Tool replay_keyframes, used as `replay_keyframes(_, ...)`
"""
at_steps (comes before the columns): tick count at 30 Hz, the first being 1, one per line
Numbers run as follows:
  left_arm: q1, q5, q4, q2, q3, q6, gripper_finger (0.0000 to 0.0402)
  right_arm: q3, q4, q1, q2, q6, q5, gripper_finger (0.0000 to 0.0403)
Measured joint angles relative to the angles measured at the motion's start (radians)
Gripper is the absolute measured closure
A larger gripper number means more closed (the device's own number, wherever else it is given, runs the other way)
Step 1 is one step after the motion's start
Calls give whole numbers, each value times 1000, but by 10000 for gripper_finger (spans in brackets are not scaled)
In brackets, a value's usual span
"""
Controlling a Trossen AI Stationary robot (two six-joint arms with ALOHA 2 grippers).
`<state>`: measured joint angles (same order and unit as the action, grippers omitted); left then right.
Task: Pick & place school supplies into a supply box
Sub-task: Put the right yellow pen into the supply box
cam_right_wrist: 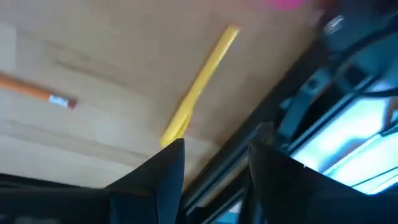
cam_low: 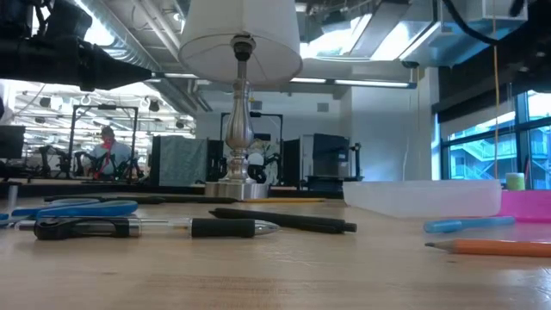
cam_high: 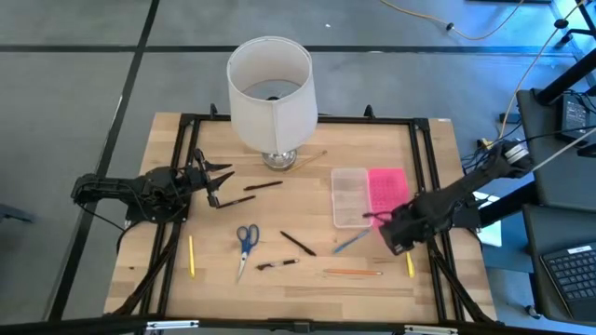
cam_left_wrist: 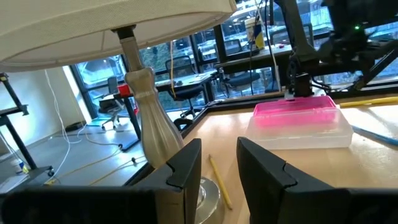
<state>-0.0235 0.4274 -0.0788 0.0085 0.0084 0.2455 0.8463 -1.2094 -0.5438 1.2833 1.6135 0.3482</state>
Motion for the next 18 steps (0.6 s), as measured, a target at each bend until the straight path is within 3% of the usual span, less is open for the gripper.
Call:
replay_keyframes(6, 0, 1, 0, 0, 0, 0, 304, 0, 134, -111, 86, 119, 5, 222)
replay_keyframes(12, 0, 1, 0, 0, 0, 1, 304, 0, 156, -191, 130, 254, 4, 222)
replay_keyframes(18, 0, 1, 0, 0, 0, 1, 304, 0, 187, -246, 131, 340, -64, 222)
